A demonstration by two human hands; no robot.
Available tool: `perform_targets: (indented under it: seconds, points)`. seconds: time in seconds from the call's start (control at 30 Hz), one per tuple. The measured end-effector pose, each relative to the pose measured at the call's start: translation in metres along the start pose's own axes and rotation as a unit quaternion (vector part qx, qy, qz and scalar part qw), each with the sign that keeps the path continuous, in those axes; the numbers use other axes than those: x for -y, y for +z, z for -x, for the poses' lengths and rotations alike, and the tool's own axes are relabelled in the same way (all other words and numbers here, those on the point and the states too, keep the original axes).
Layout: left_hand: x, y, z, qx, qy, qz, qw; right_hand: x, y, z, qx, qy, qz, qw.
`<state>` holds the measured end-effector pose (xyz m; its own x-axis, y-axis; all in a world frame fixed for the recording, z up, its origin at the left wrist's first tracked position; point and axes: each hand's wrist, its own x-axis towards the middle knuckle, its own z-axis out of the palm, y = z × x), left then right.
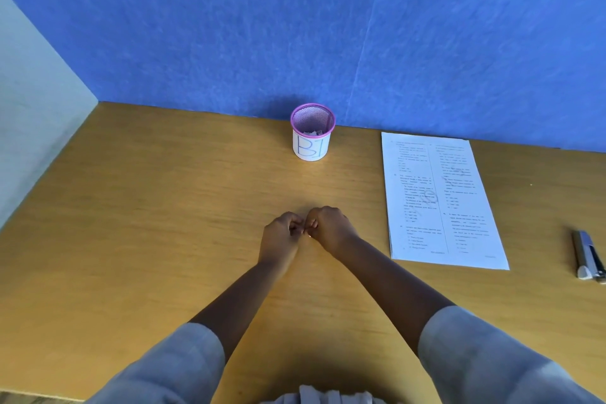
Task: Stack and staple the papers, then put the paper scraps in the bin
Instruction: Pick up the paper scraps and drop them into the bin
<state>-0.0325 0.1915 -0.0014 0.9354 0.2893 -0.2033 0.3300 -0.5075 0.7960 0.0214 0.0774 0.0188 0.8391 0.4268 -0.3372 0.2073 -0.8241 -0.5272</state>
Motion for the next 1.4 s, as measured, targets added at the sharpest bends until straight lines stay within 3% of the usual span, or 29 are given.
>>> perform_targets:
  seconds: [0.2,0.33,0.6,1.07,1.27,1.4]
  points:
    - [0.003,0.0,0.004,0.003,0.026,-0.012,1.0,-0.016,-0.014,0.005,0.028,-0.008,-0.091,0.995]
    - [0.004,0.003,0.008,0.018,0.045,-0.022,0.999,-0.021,-0.012,0.012,0.026,-0.036,-0.089,0.995]
    - [-0.001,0.01,0.003,-0.012,0.03,-0.077,0.996,-0.014,0.008,0.018,-0.076,-0.026,-0.085,0.993]
    - [-0.009,0.013,-0.003,-0.004,-0.001,-0.141,0.99,-0.008,0.006,0.016,-0.062,-0.017,-0.035,0.997]
    - [-0.009,0.013,-0.007,0.018,-0.014,-0.109,0.994,-0.009,0.003,0.01,-0.058,0.016,-0.066,0.996]
    - [-0.014,0.009,-0.014,0.01,-0.015,0.004,1.0,-0.012,-0.006,0.002,-0.061,0.051,-0.133,0.988]
